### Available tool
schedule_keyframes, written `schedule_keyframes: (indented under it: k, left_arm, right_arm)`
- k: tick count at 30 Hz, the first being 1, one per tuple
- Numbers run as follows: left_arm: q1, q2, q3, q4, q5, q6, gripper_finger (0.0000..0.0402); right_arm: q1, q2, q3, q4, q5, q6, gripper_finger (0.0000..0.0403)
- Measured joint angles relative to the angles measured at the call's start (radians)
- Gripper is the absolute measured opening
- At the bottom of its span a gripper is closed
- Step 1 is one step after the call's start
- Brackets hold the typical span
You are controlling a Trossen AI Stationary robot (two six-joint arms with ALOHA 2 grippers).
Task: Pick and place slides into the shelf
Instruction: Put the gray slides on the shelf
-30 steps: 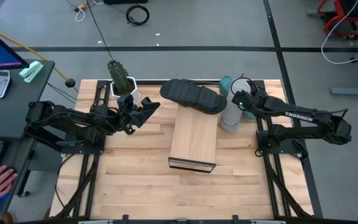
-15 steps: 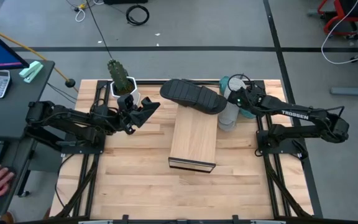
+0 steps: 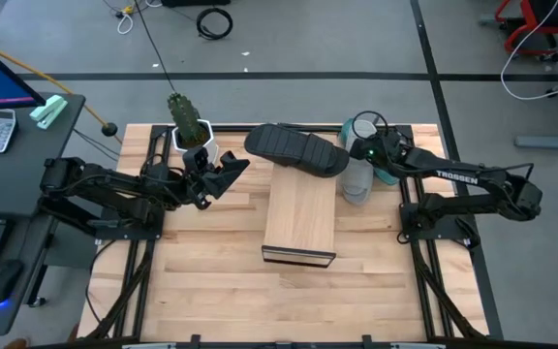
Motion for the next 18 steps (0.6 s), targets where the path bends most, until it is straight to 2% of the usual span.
schedule_keyframes:
  k: [9,18]
  left_arm:
    - [0.0,0.0,0.0,0.0,0.0,0.0,0.0221]
    - [0.0,0.0,0.0,0.0,0.0,0.0,0.0223]
  right_arm:
    - [-0.009,0.044,0.0,0.054,-0.022,-0.026,0.033]
    - [-0.067,0.074,0.003,0.051,-0.052,0.0,0.033]
